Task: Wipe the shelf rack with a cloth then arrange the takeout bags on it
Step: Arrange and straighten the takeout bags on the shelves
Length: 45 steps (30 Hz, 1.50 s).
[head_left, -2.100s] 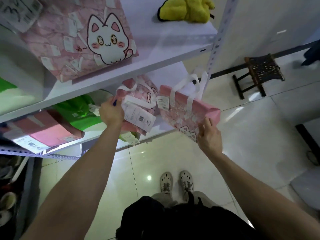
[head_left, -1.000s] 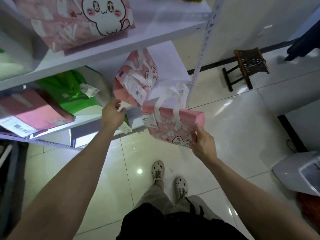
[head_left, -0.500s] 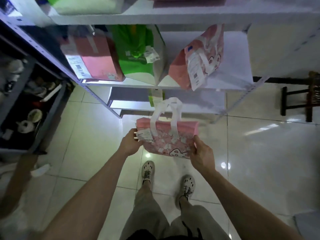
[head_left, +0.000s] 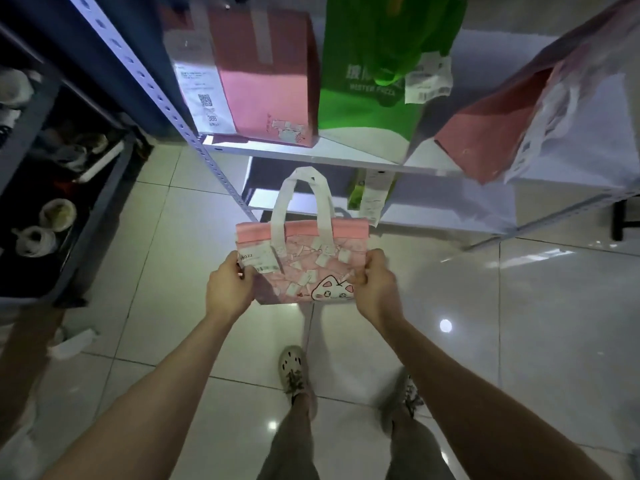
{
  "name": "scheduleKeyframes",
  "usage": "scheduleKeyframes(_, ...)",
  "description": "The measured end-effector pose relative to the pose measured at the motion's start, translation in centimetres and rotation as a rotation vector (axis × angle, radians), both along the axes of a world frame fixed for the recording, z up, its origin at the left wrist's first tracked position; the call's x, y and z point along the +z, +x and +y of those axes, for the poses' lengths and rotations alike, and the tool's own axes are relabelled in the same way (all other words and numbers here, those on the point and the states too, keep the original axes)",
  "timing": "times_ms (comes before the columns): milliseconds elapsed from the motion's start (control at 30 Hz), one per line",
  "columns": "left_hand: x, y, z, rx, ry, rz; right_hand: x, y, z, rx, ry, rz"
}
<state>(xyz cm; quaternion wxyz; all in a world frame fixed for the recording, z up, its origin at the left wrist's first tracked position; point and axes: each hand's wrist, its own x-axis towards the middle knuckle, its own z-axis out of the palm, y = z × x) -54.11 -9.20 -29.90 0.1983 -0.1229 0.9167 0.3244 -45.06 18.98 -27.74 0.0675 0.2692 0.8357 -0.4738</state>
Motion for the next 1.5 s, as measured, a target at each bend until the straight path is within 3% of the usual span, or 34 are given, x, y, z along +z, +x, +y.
scheduleKeyframes(167,-5.7,-5.3,0.0,0.004,-0.055,0.157,-7.3,-6.6,-2.3,-0.01,0.034,-0.001)
scheduleKeyframes(333,-13.6,-11.3,0.5,-0.064,-0.1,0.154,-16.3,-12.9,-2.2,0.031,0.13,-0.032)
scheduleKeyframes(533,-18.7,-18.4,1.8,-0.107,-0.09,0.238,-23.9,-18.9,-1.6,0.138,0.309,0.092)
scheduleKeyframes(767,-21.3,-23.0,3.7,-0.067,0.073,0.413,-26.8,-25.6,-0.6,0.083,0.212,0.242)
scheduleKeyframes(1000,-28.0,-26.6,1.8,-0.034,0.155,0.223,-29.6,-27.1,-0.8,0.163,0.076,0.217)
scheduleKeyframes(1200,-33.2,-31.2,-0.5,-0.091,0.281,0.147,-29.2,-26.8,-0.9,0.14,0.113,0.16)
scheduleKeyframes(1500,-26.0,-26.8,1.7,-0.128,0.221,0.125,-28.4,-25.1,-1.2,0.168,0.24,0.074)
